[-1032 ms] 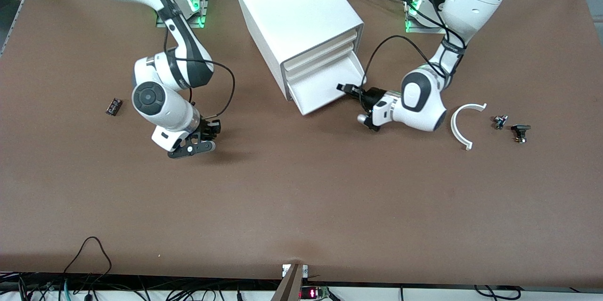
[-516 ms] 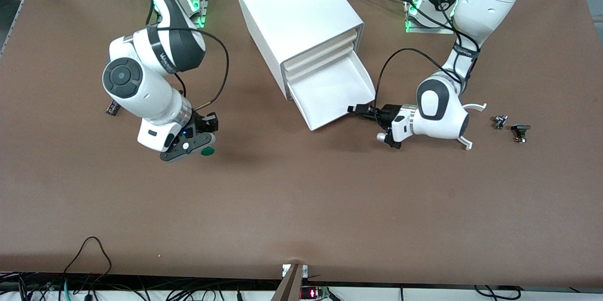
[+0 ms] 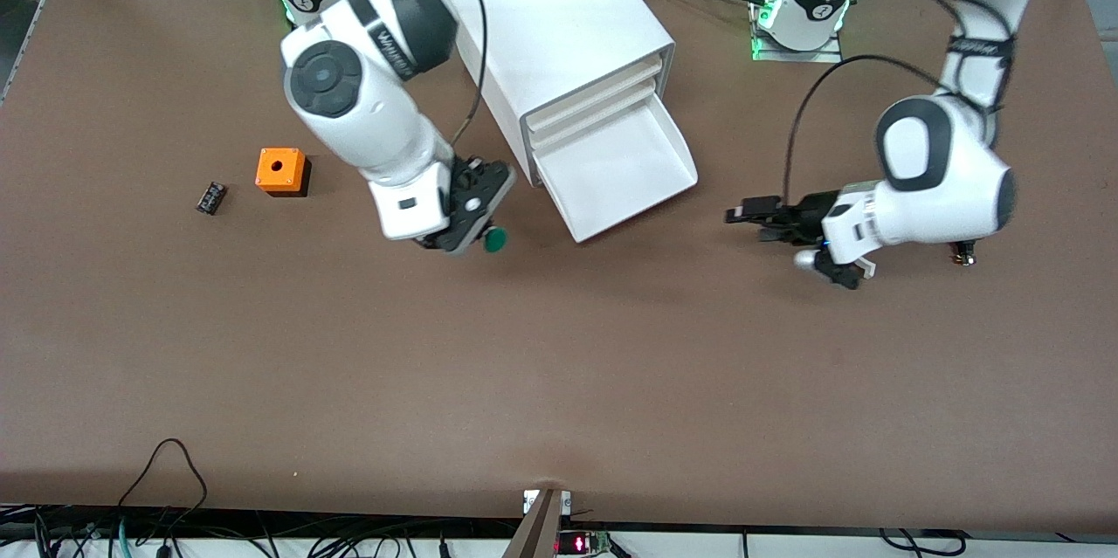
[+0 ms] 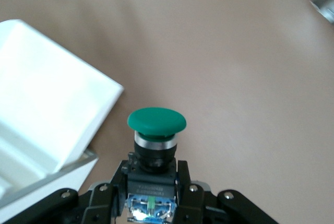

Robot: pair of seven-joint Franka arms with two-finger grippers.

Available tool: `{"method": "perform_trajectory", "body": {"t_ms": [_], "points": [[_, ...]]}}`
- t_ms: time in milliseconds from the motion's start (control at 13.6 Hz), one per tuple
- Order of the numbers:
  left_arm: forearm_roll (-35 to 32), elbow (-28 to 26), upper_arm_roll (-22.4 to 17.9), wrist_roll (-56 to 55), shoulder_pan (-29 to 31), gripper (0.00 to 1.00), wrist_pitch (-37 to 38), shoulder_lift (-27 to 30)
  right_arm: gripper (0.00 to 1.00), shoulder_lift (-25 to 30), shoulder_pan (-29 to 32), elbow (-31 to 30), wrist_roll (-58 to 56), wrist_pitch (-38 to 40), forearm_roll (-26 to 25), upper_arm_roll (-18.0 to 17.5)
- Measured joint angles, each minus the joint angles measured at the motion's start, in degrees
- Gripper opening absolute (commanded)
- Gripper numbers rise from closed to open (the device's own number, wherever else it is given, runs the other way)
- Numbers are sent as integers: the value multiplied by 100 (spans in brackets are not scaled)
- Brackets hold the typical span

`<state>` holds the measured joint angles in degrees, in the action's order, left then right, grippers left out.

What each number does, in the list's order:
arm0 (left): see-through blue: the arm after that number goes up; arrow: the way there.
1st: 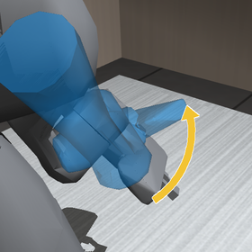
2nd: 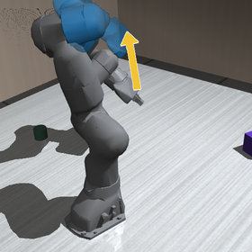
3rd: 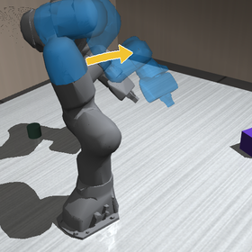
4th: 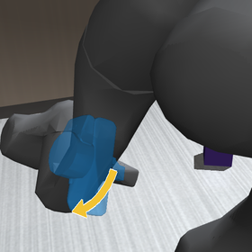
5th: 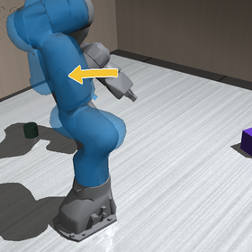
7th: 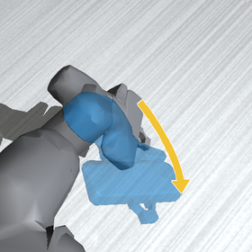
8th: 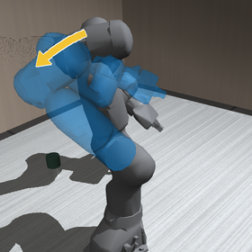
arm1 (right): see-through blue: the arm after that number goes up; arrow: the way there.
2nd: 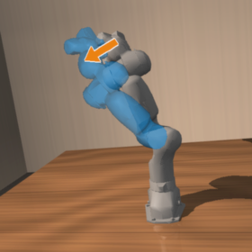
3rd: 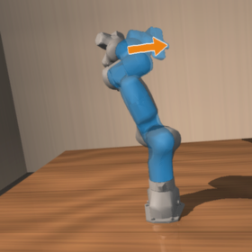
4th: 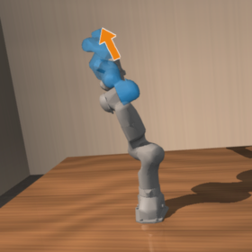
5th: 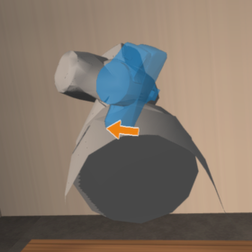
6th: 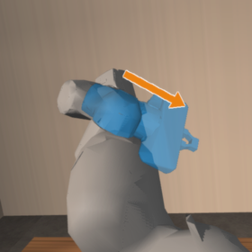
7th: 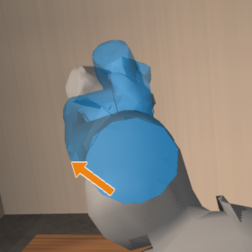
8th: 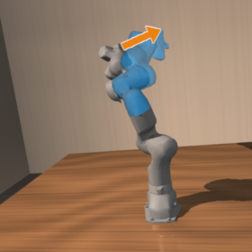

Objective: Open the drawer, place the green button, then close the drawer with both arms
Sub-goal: 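Carry the button over the drawer with the right gripper while the left gripper withdraws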

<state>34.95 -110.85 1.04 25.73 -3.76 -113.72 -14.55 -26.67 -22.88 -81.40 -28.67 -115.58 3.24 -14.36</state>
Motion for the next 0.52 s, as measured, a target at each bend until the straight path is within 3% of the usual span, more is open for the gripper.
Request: {"method": "perform_trajectory", "body": {"t_ms": [221,516], "points": [[-1682,54,-208,-297,218,100,460,853,29,-228,-499,360,-1005,-3,-22,-21],[-3101,590,-286,-1169,216,100,1346,1408,29,-537,-1058,638,-1870,-17,-265,-39]]}}
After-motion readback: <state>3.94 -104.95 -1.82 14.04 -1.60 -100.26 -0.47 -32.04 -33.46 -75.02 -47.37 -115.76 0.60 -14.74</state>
